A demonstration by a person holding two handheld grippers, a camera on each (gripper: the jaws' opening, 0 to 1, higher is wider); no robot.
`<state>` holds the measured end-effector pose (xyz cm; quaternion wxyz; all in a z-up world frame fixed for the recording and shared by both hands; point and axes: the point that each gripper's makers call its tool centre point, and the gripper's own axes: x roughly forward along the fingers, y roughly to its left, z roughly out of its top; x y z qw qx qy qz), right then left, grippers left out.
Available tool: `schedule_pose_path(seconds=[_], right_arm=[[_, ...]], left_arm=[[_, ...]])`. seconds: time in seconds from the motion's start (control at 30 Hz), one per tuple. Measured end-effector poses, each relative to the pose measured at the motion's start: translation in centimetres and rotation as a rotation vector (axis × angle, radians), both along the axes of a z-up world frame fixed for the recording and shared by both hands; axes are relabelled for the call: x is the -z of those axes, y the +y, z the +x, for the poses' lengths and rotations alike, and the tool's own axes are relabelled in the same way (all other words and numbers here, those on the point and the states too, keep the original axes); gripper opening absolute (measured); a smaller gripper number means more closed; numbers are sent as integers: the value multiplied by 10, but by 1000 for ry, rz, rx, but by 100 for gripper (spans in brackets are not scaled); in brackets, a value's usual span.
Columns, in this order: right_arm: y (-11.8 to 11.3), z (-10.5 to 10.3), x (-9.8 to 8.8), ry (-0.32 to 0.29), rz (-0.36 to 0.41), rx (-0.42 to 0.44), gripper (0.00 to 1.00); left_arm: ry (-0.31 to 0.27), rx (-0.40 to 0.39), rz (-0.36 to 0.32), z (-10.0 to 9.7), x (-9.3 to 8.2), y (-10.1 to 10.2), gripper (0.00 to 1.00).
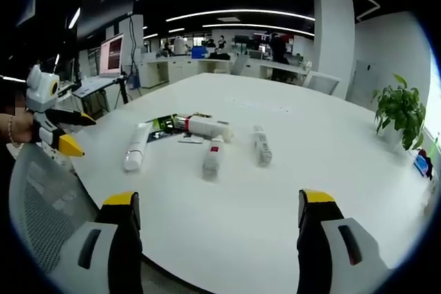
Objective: Arrange the skincare products in the storage area until every visible bottle or jar stands upright without overlapping.
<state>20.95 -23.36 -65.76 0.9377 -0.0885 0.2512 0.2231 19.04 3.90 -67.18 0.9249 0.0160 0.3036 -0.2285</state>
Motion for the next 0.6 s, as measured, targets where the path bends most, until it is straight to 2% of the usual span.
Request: schedule_pose_path(seconds=[0.6], right_arm=[[2,5,7,43,27,-7,97]], left_arm=[[7,13,10,-1,2,-1,90]])
